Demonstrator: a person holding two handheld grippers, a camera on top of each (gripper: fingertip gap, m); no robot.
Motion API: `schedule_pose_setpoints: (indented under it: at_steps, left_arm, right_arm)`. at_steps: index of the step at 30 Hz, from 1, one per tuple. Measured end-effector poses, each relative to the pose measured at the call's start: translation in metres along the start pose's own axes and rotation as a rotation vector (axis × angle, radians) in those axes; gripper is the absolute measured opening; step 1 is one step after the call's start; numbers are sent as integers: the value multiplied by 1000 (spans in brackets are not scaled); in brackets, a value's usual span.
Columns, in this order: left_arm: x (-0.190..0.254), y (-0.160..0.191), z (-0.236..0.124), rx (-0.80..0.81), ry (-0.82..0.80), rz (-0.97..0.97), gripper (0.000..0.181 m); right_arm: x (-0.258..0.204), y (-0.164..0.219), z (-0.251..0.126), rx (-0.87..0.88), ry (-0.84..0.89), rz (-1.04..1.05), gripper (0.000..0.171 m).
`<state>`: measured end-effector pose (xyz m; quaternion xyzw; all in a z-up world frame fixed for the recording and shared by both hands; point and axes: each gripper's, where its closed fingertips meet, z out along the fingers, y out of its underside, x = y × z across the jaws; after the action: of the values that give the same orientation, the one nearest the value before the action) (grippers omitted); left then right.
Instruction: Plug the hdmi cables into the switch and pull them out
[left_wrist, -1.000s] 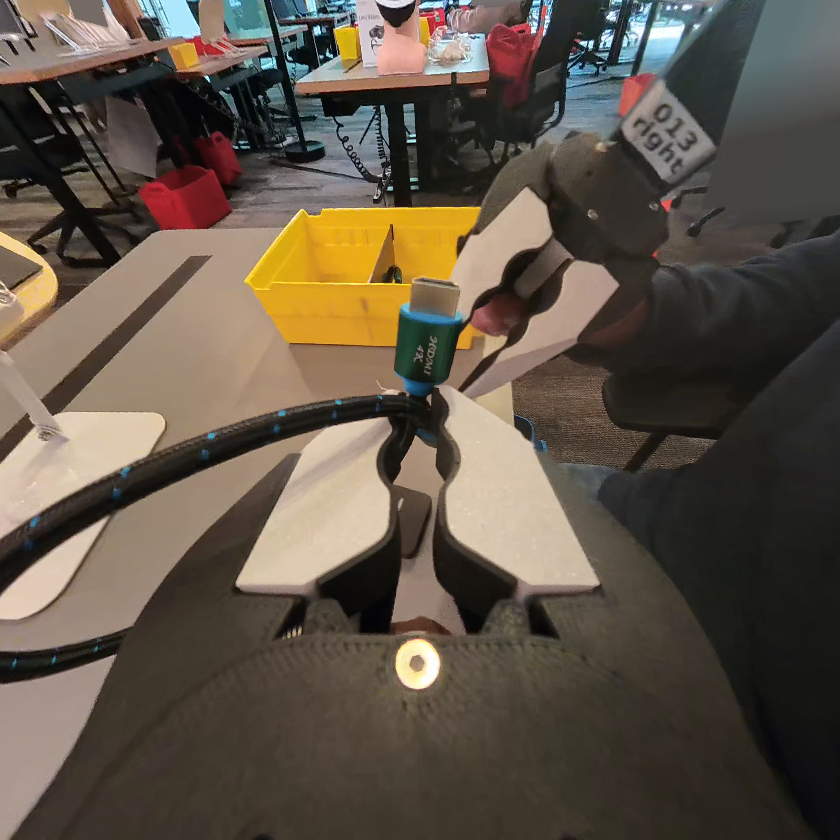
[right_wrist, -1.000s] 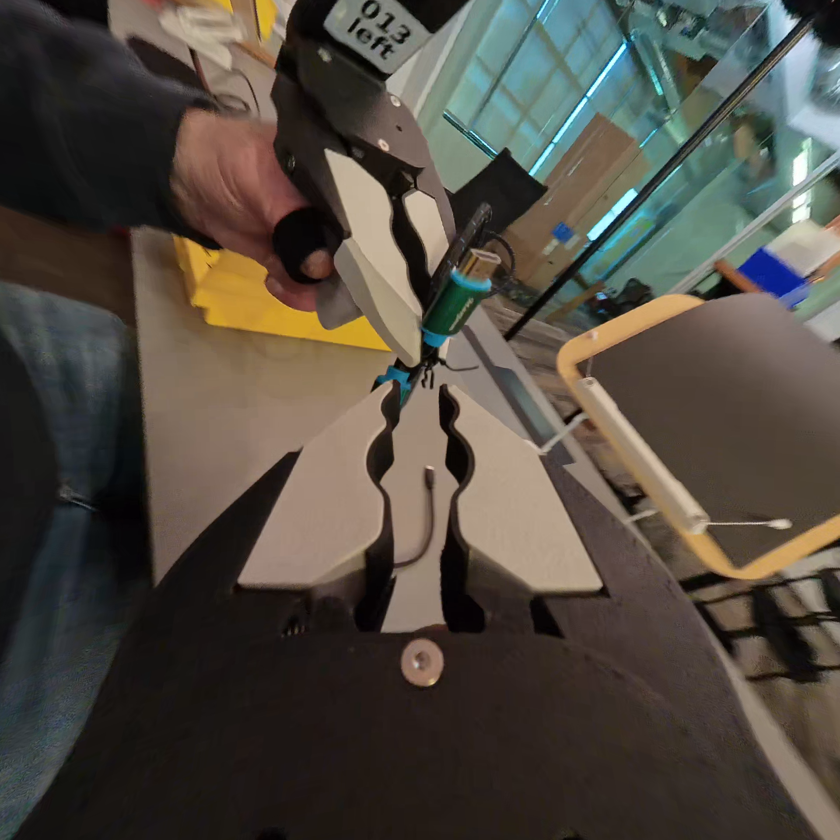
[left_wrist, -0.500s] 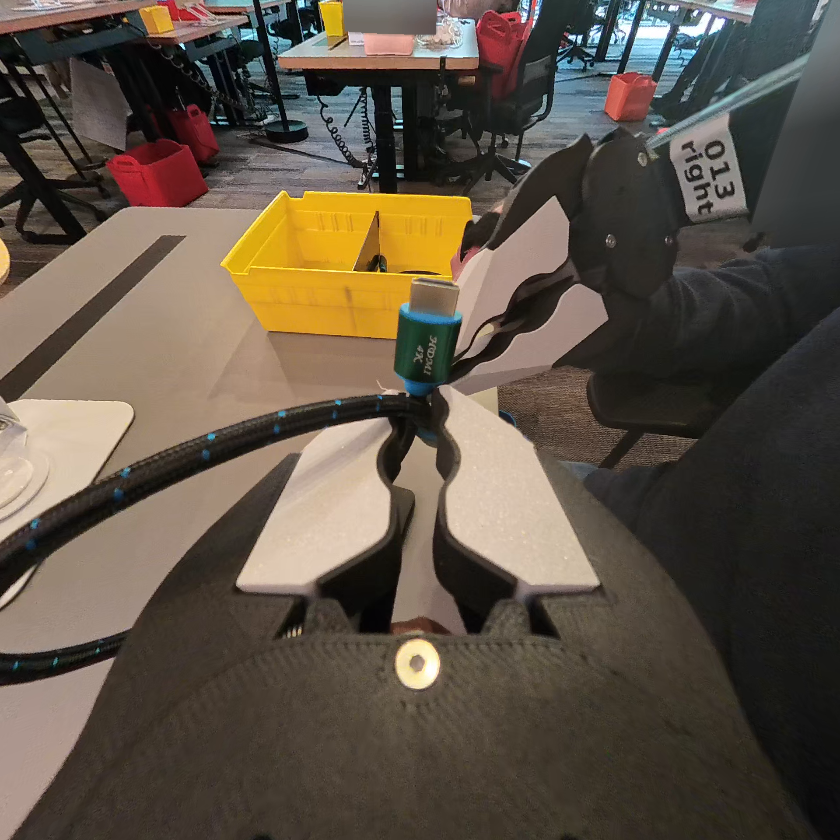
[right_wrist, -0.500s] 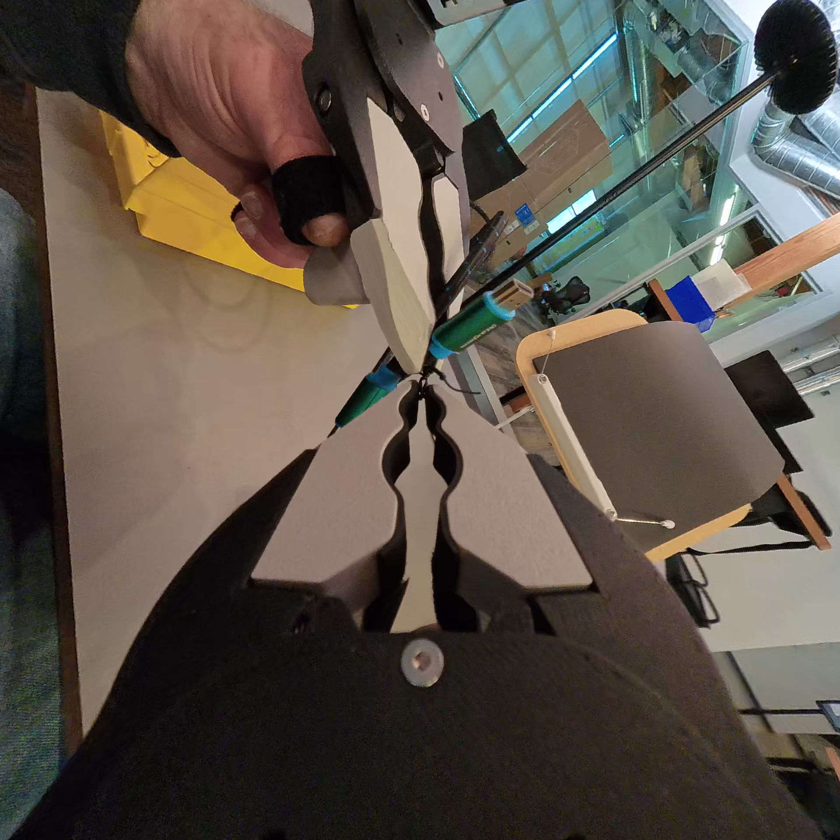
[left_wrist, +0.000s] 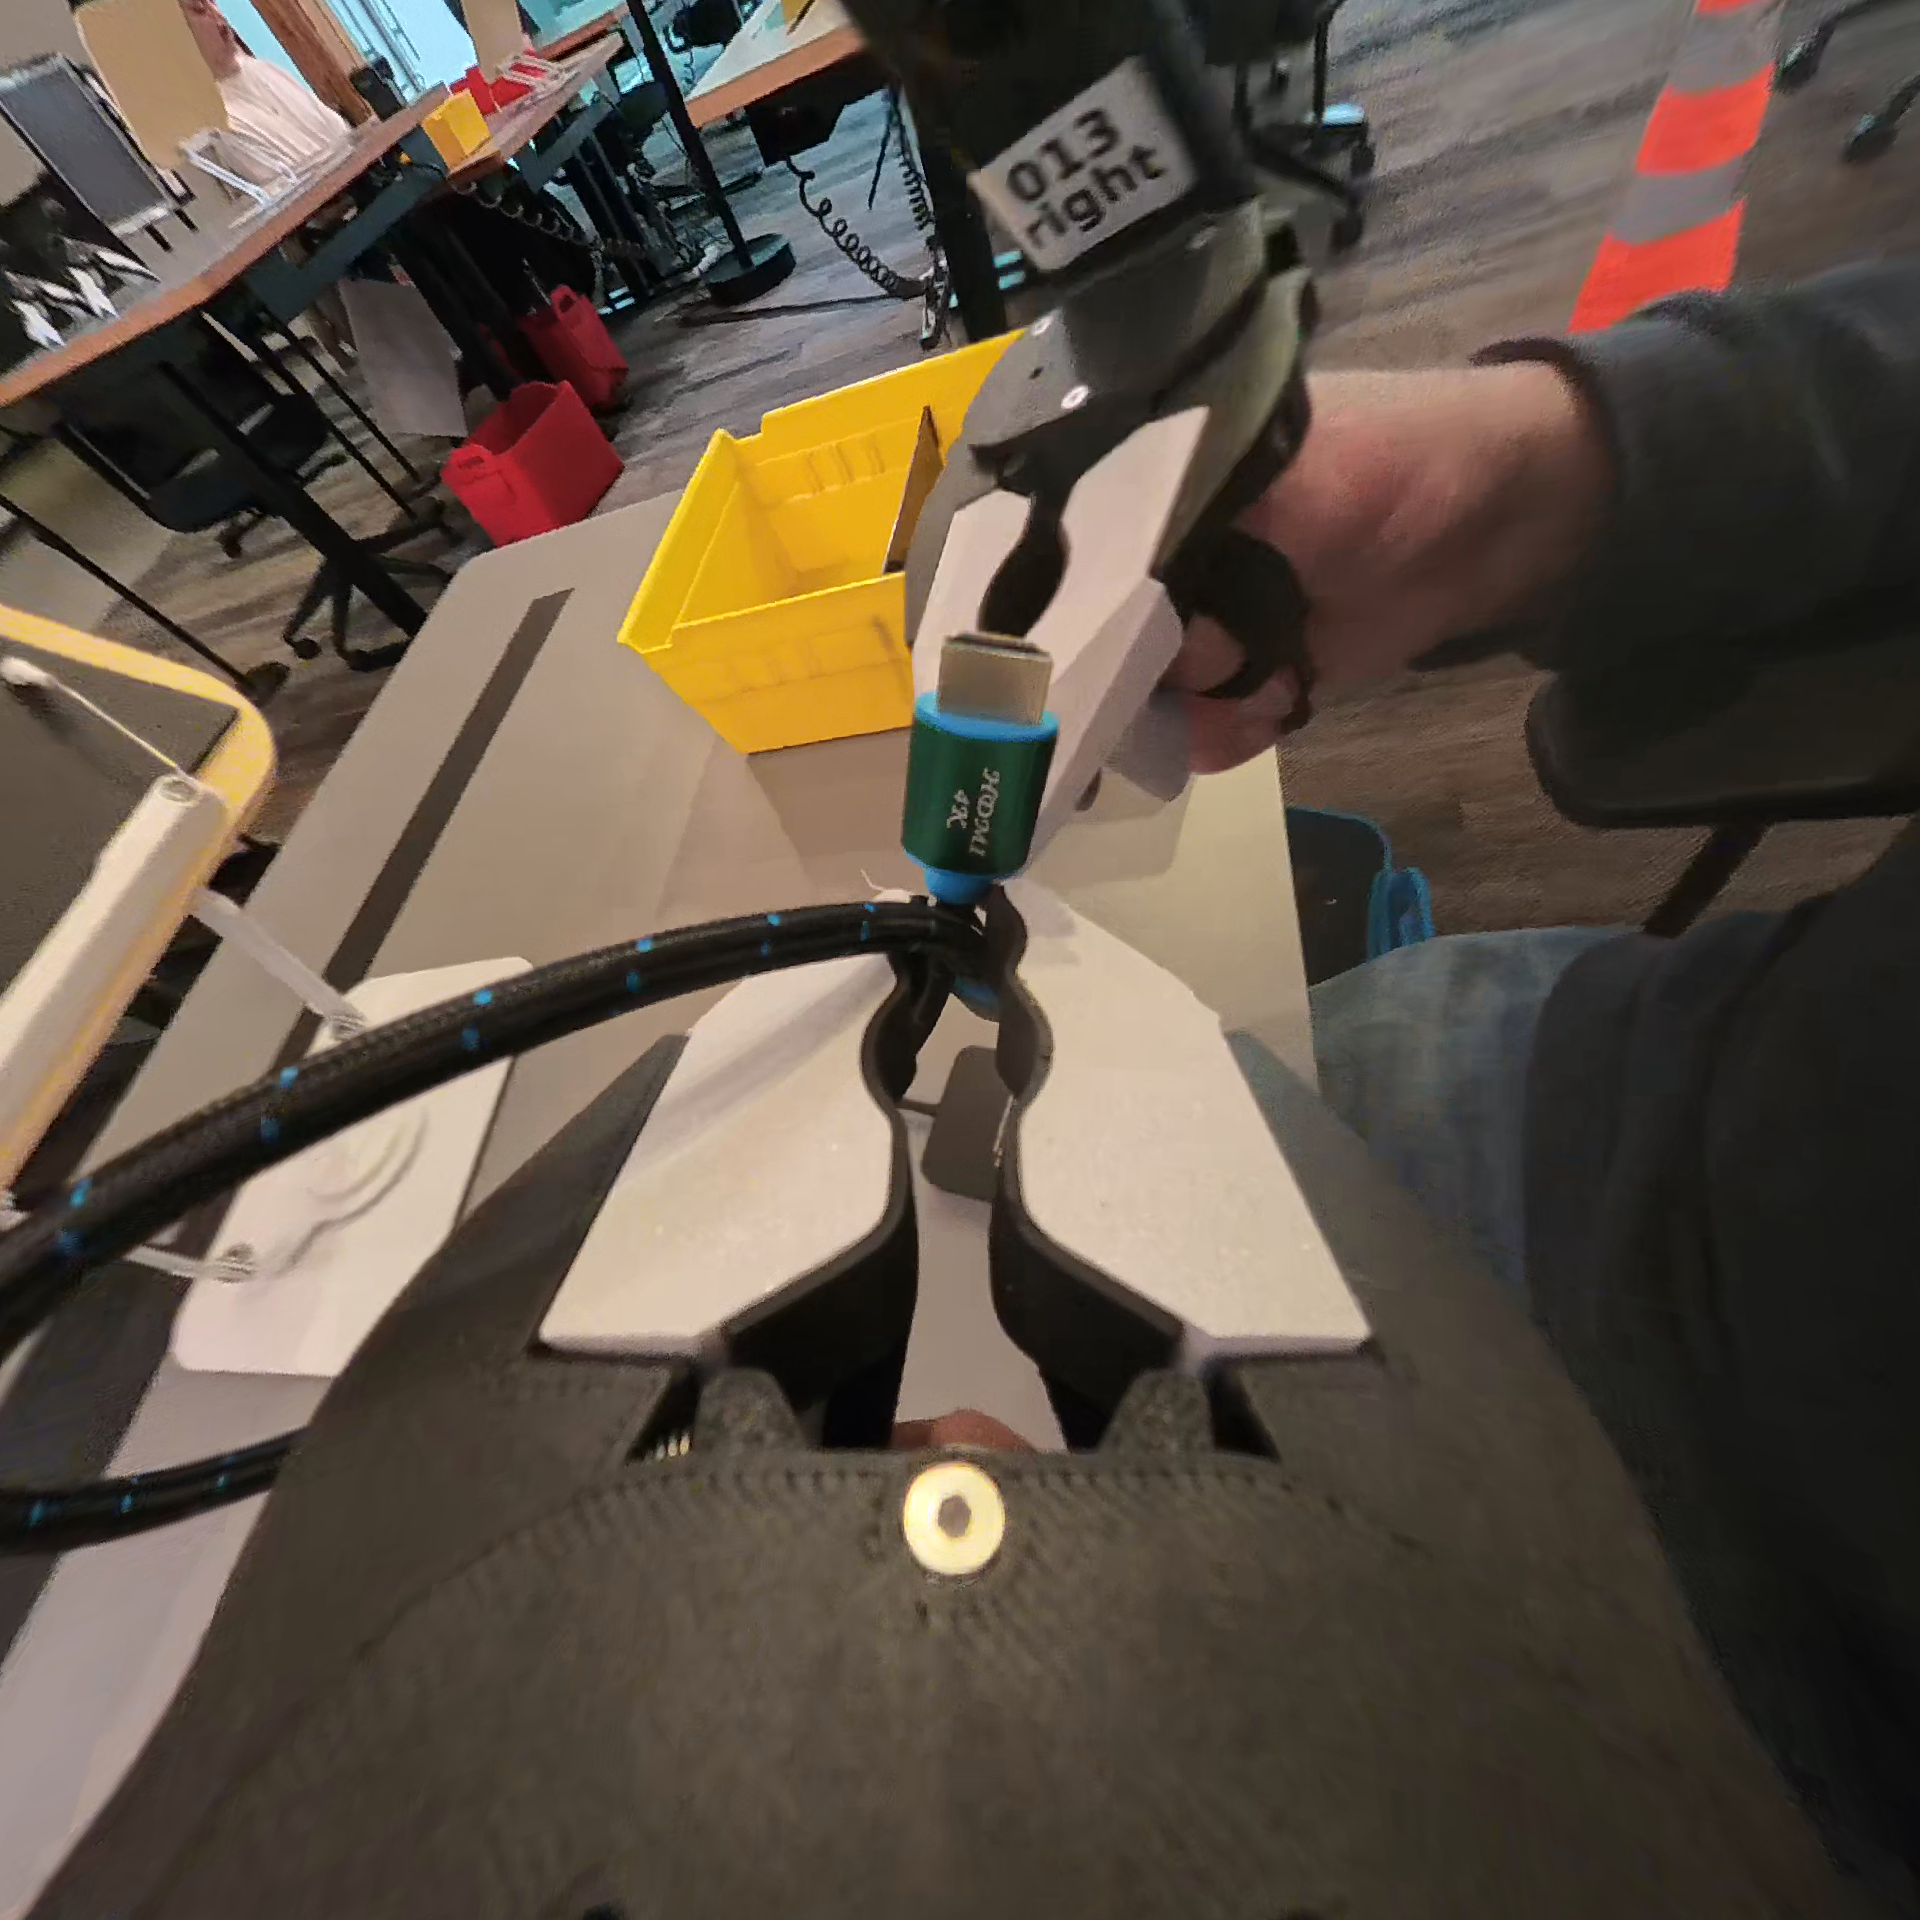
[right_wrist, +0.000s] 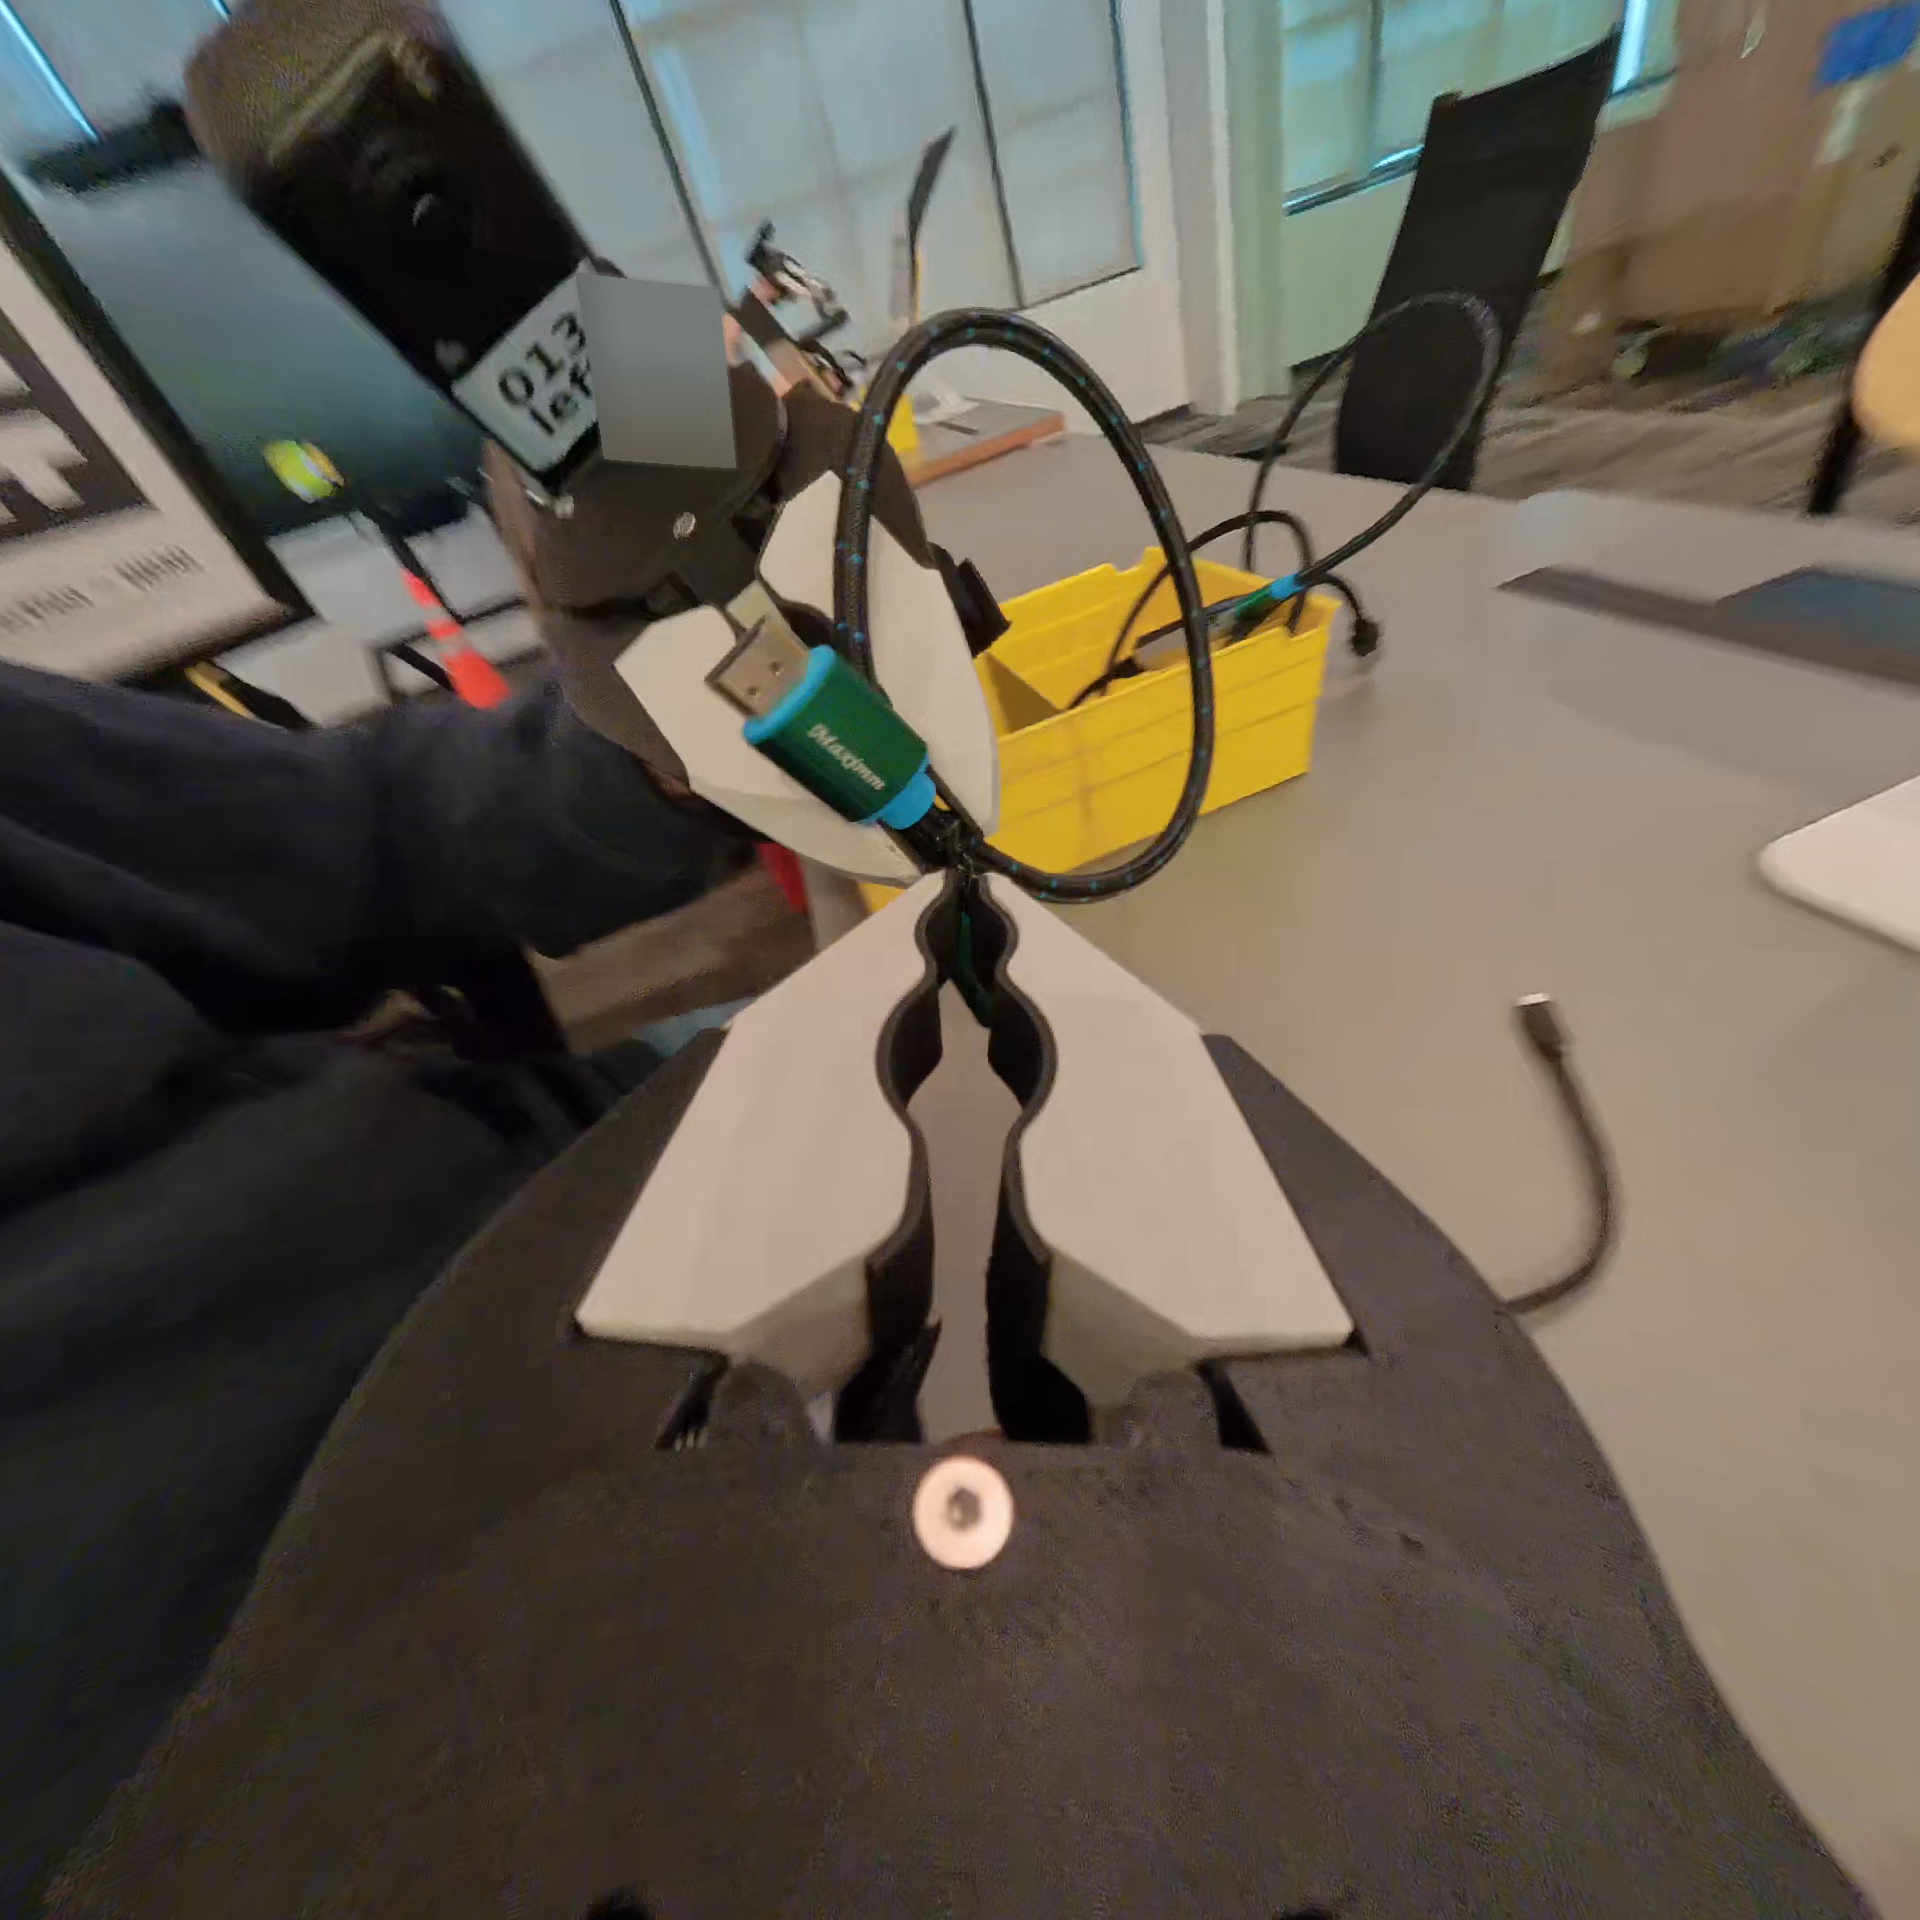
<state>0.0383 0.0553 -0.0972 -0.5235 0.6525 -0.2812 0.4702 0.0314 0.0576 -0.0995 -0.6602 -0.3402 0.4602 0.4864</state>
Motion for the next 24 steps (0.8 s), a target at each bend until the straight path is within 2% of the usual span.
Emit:
schedule_pose_setpoints:
  at_steps: [5, 8, 12, 13, 15, 24]
  left_arm:
    - [3, -7, -3, 12, -54, 155, 10]
    - [4, -2, 0, -37, -104, 268, 10]
    - [1, -2, -1, -17, -83, 170, 10]
    - [-1, -2, -1, -14, -69, 129, 10]
    - [-4, -2, -2, 2, -47, 49, 10]
    - [-6, -1, -2, 41, 21, -124, 11]
  right_arm:
    - [-9, -5, -4, 117, -248, 380, 0]
    - [-7, -1, -3, 114, -257, 400, 0]
    - [-2, -1, -4, 62, -115, 165, 1]
    - [2, -4, -5, 58, -60, 91, 12]
    - [6, -9, -9, 50, 37, -69, 16]
    - [2, -9, -4, -117, 314, -672, 7]
